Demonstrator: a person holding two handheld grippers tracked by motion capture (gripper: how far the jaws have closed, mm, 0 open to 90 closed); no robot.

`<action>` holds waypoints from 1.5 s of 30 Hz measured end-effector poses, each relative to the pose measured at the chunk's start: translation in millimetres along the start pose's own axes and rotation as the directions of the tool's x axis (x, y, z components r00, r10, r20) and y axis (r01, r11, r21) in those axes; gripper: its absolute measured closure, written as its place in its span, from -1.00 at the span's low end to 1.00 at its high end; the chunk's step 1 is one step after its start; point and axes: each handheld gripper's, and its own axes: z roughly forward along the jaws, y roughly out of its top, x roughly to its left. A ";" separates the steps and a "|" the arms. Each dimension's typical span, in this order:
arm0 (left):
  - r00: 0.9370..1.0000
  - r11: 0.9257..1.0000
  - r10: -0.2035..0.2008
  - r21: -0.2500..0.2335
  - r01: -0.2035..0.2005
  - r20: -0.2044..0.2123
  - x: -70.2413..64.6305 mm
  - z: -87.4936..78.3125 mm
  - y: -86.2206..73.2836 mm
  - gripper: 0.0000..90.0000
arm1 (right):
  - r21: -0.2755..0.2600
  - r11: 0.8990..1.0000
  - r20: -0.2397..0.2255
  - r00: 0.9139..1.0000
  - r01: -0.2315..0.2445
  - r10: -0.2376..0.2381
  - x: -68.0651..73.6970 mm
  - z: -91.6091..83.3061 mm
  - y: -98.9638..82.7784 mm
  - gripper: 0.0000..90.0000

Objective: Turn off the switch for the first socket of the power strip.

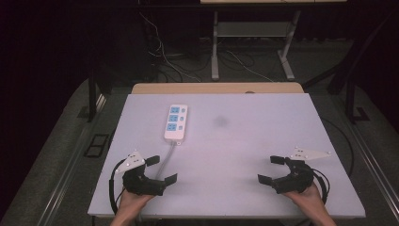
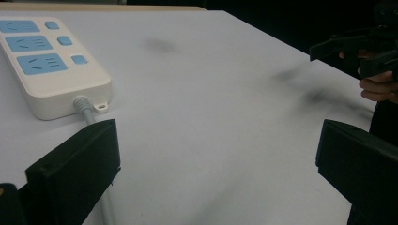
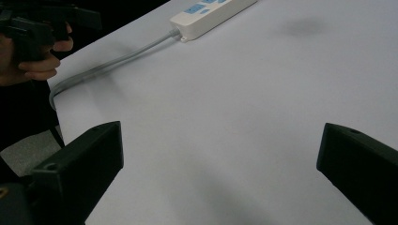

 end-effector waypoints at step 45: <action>0.999 0.999 0.007 0.035 -0.008 0.044 -2.4 1.1 18.7 -1.00 | 0.019 1.000 0.030 1.000 -0.004 0.004 -2.4 -5.4 -0.3 -0.99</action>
